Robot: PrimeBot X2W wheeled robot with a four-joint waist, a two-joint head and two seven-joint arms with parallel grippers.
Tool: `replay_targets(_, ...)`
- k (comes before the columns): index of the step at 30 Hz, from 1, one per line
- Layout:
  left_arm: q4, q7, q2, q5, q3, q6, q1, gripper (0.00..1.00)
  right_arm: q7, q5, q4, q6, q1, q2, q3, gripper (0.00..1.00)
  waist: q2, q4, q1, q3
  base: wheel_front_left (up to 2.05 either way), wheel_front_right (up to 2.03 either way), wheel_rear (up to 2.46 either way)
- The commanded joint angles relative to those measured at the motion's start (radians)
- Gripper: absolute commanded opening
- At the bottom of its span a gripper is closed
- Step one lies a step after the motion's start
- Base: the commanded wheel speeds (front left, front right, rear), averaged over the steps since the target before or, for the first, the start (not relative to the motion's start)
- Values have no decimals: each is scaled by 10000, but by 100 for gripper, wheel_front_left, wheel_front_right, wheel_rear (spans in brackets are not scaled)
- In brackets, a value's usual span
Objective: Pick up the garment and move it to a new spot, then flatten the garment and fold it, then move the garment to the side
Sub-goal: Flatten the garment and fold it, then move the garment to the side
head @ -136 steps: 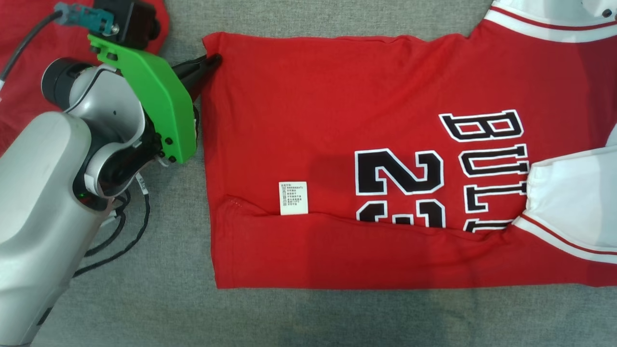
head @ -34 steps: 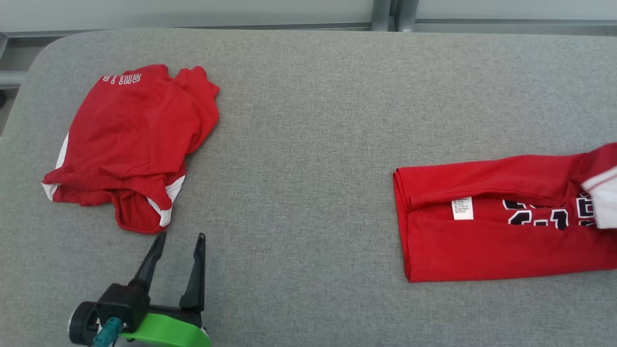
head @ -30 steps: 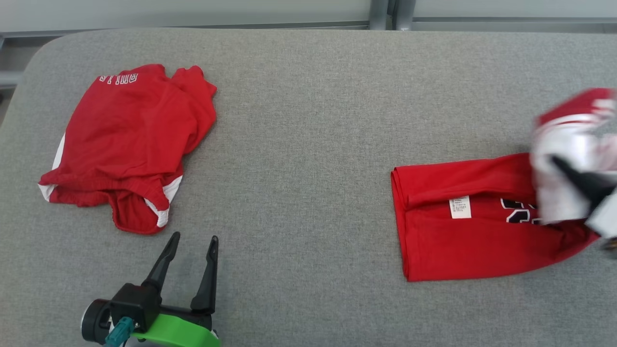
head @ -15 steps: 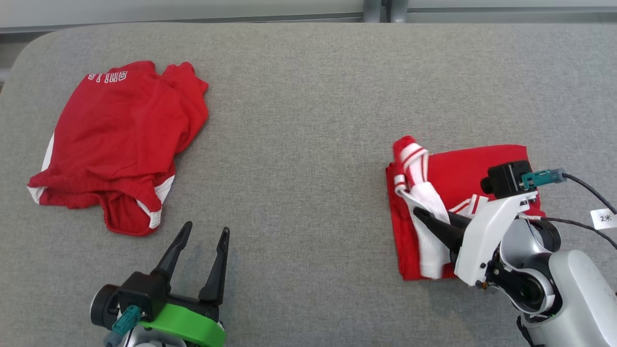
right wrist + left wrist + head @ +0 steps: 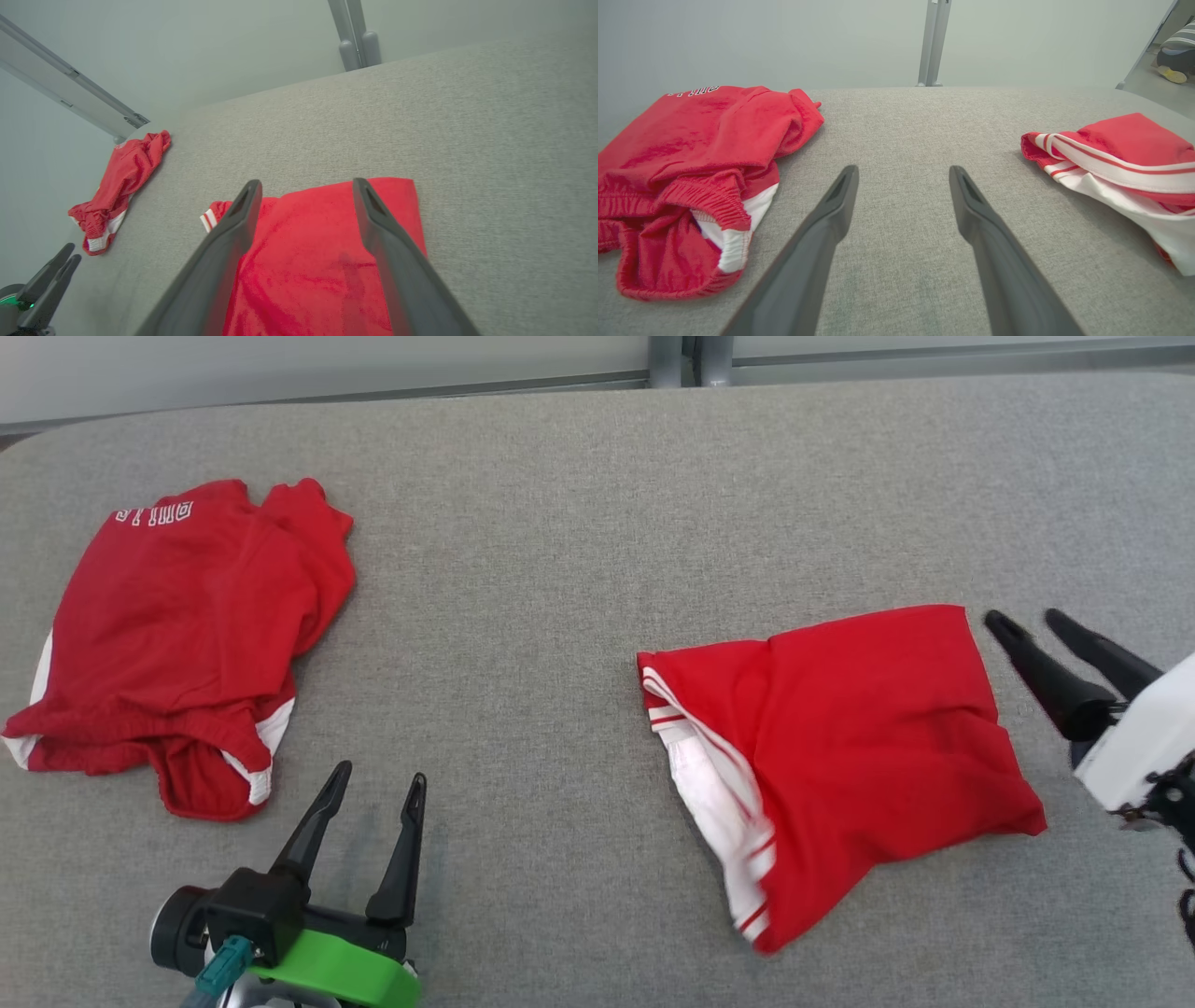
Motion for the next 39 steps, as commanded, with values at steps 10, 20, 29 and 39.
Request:
replay_targets(10, -137, -25, 93, 171, -191, -172, -523, 100, 310, -1101, 2139, 4, 31, -778, -253, 100, 62, 83, 0, 1072, 0, 0, 0)
replay_targets(20, -171, -25, -14, 209, -21, -204, -829, 100, 250, -158, 4015, 6, -1244, -570, 980, 0, 62, 88, 0, 1317, 0, 0, 0)
replay_targets(29, -730, -16, 251, 446, 70, -97, -671, 100, -210, 322, 4057, 3, -1805, -1133, 1346, 0, 62, -1499, 0, 1195, 0, 0, 0)
replay_targets(39, -1550, 493, 641, 537, -63, -131, -1036, 100, -1415, -444, 4809, 4, -2311, -1411, 1071, 0, 62, -2803, 0, 1828, 0, 0, 0)
